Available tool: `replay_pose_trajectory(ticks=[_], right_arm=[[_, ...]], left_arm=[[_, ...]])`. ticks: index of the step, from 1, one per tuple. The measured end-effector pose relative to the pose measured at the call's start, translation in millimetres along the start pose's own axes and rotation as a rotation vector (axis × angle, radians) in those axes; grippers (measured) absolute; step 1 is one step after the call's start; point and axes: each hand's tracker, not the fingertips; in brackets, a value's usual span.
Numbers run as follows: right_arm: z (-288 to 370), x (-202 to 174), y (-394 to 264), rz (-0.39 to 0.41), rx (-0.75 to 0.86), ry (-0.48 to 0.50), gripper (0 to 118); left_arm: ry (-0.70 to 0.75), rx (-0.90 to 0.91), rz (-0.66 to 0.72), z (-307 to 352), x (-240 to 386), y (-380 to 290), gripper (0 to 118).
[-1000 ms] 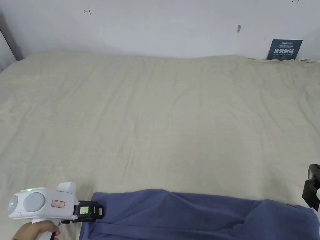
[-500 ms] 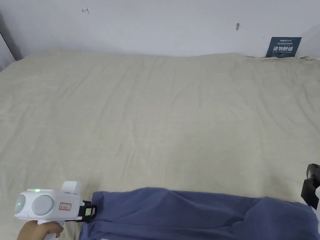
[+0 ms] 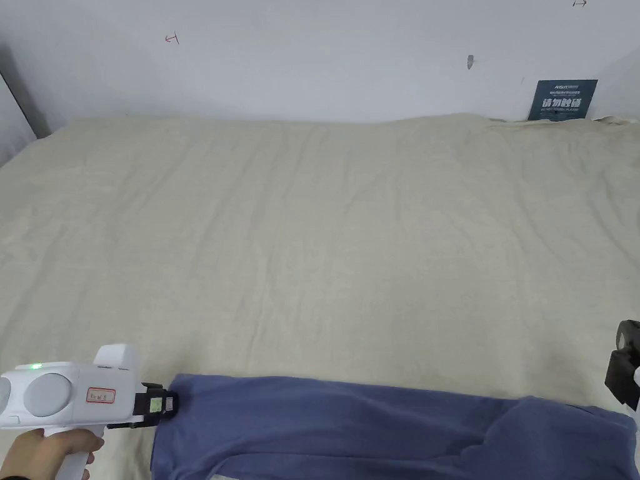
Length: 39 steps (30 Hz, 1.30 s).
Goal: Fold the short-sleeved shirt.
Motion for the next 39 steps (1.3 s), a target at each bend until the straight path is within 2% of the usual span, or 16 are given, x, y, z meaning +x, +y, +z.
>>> replay_pose_trajectory(ticks=[4,10,13,16,19,23,26,32,39], right_arm=[[0.0,0.1,1.8,-0.003,0.006,0.0,0],[-0.3,1.4,2.2,-0.003,0.01,0.003,0],[0.1,2.3,1.5,-0.004,0.008,0.005,0],[2.6,3.6,0.1,-0.004,0.008,0.008,0],[6.6,4.6,-0.5,-0.004,0.012,0.009,0],[11.3,10.1,-2.3,-0.01,0.014,0.005,0],[15.5,16.9,-4.5,-0.022,0.017,-0.003,0],[25.3,32.4,-7.3,-0.04,0.015,-0.032,0],[27.7,50.5,-13.8,-0.052,0.005,-0.062,0]], left_arm=[[0.038,-0.006,-0.015,10.9,-4.8,6.3,0],[0.102,0.02,0.044,24.5,-36.1,11.4,0],[0.088,0.005,0.051,31.2,-29.1,15.2,0],[0.046,-0.014,0.028,32.3,2.2,15.8,0],[-0.08,-0.043,0.011,29.9,39.7,21.4,0],[-0.176,-0.078,-0.087,18.3,107.3,27.6,0],[-0.217,-0.108,-0.162,-2.1,149.1,31.8,0],[-0.284,-0.166,-0.228,-55.6,218.8,32.0,0],[-0.301,-0.241,-0.216,-117.6,273.9,14.0,0]])
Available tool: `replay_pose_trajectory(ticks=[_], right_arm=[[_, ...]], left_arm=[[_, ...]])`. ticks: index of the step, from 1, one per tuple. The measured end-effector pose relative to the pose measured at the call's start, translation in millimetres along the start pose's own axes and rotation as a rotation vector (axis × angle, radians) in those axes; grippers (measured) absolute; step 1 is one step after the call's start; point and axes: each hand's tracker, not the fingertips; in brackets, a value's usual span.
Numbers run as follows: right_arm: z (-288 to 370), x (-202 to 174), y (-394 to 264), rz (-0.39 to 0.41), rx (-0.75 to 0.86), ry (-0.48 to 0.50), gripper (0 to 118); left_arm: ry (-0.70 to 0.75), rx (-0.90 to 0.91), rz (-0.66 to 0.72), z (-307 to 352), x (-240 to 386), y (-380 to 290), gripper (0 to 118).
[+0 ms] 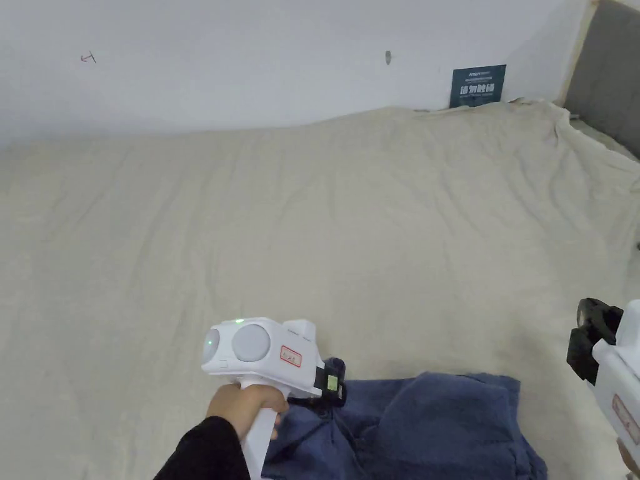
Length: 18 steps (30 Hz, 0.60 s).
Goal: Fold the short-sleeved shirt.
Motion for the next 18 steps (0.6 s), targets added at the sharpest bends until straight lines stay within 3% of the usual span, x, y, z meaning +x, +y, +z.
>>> replay_pose_trajectory(ticks=[8,9,11,15,16,18], right_arm=[[2.4,9.5,-5.5,-0.002,-0.01,-0.02,0],[2.7,10.5,-5.8,-0.003,-0.011,-0.021,0],[2.8,12.0,-7.0,-0.006,-0.012,-0.024,0],[3.9,11.9,-6.2,-0.007,-0.012,-0.025,0],[4.2,11.7,-5.5,-0.006,-0.011,-0.024,0],[5.3,11.0,-3.2,-0.005,-0.007,-0.022,0]], left_arm=[[0.093,-0.074,0.016,-56.1,11.8,-6.7,0],[0.096,-0.073,0.014,-55.6,13.6,-7.3,6],[0.085,-0.069,0.004,-53.4,15.7,-7.3,24],[0.056,-0.026,-0.036,-34.2,27.0,-9.0,107],[0.059,-0.006,-0.058,-27.2,28.8,-9.9,115],[0.061,0.053,-0.097,-3.3,30.4,-11.0,116]])
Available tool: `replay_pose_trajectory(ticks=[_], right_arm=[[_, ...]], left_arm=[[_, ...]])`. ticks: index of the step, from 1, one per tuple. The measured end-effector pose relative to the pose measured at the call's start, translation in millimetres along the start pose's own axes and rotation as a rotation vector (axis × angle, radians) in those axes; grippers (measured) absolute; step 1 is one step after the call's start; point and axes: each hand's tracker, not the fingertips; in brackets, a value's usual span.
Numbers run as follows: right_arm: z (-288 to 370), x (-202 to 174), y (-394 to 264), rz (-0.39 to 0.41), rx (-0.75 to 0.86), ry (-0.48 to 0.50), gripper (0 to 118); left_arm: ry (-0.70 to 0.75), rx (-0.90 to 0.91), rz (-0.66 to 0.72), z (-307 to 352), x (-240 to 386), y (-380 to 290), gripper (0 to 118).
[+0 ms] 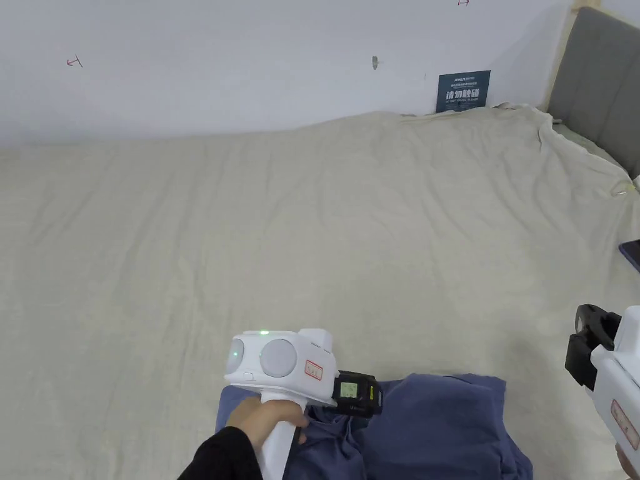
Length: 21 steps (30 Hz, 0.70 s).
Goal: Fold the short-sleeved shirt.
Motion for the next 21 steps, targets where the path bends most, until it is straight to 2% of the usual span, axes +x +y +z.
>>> replay_pose_trajectory(ticks=[4,6,11,13,15,17,21], right_arm=[[1.6,-2.8,4.3,0.004,0.01,0.006,0],[2.3,-5.6,6.2,0.008,0.014,0.008,0],[1.3,-10.5,8.5,0.01,0.017,0.015,0],[1.0,-12.2,8.8,0.009,0.017,0.018,0],[0.7,-13.6,8.8,0.009,0.016,0.021,0],[-0.8,-13.8,7.8,0.011,0.014,0.022,0],[-1.0,-15.0,5.8,0.011,0.008,0.024,0]], left_arm=[[0.019,0.151,-0.017,50.6,-14.5,-2.8,116],[0.052,0.241,0.019,74.7,-28.6,-4.6,116],[0.155,0.343,0.037,111.9,-61.6,-7.7,114],[0.229,0.382,0.028,114.8,-70.5,-13.2,101],[0.271,0.408,0.005,113.8,-78.0,-20.0,83],[0.272,0.421,0.01,108.4,-85.6,-28.9,78],[0.264,0.403,0.003,84.8,-93.5,-43.8,7]])
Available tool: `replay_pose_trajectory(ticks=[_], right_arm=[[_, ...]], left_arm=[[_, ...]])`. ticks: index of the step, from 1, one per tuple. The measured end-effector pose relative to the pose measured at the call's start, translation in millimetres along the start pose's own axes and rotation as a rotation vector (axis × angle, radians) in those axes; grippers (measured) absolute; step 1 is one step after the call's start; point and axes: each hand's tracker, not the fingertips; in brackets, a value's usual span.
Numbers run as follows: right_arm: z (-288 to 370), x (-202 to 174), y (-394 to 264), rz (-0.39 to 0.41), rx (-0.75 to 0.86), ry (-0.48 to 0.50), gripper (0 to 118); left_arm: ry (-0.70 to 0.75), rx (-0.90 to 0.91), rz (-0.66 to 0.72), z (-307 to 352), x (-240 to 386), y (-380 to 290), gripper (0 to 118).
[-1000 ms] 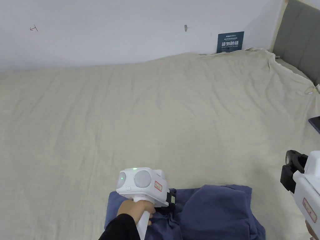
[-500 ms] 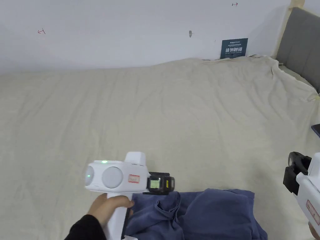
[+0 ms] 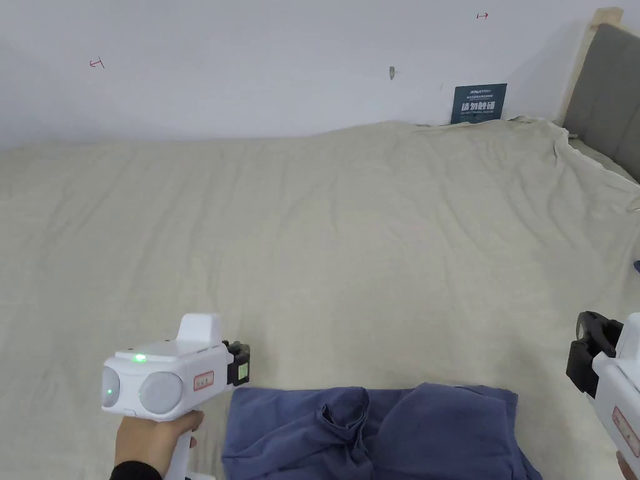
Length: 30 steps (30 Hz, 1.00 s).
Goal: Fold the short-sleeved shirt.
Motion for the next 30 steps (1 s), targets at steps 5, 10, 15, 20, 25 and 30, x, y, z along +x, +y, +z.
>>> replay_pose_trajectory(ticks=[5,10,15,20,25,30], right_arm=[[0.0,4.2,-3.7,0.001,-0.01,-0.008,0],[1.0,11.4,-7.4,-0.007,-0.017,-0.021,0],[2.4,17.1,-11.4,-0.009,-0.025,-0.032,0],[3.4,21.5,-15.1,-0.013,-0.034,-0.04,0],[3.9,25.0,-17.5,-0.017,-0.039,-0.043,0],[4.3,27.1,-19.0,-0.023,-0.041,-0.046,0]], left_arm=[[-0.013,-0.074,-0.019,-25.9,2.0,-23.7,0],[-0.029,-0.139,-0.052,-49.3,19.7,-47.1,0],[-0.066,-0.191,-0.091,-62.5,42.0,-68.3,0],[-0.12,-0.2,-0.113,-57.1,67.8,-79.2,0],[-0.186,-0.188,-0.144,-48.0,99.1,-89.5,0],[-0.233,-0.201,-0.156,-44.9,122.4,-100.7,0]])
